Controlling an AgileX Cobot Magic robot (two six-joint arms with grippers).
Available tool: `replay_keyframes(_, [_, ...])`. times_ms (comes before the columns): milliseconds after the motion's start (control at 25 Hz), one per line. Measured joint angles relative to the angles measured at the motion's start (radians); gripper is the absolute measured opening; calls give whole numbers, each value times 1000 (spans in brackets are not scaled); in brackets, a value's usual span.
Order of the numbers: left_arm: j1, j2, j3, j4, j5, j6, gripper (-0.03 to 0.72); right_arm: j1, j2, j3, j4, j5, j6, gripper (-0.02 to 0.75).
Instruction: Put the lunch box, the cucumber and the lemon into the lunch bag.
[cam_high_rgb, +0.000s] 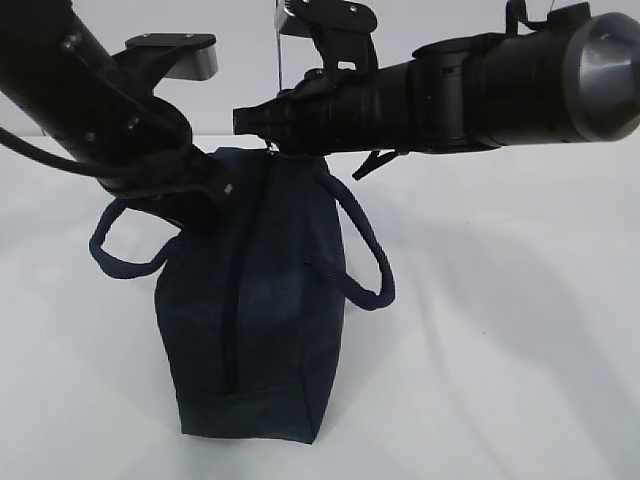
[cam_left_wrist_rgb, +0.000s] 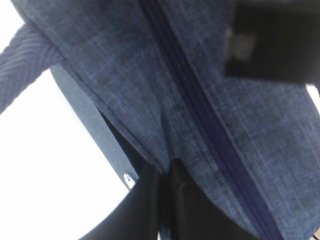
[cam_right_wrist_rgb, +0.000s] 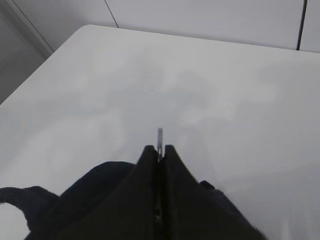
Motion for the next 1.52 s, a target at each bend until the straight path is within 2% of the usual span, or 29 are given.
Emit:
replay_keyframes(1040, [5,-124,-92,42,268,45,-5,-36,0,-31,-5,41,-9,7])
replay_keyframes(1520, [5,-213,-92,-10,324,65,-5,-43,0,-31,-8,67,-25,7])
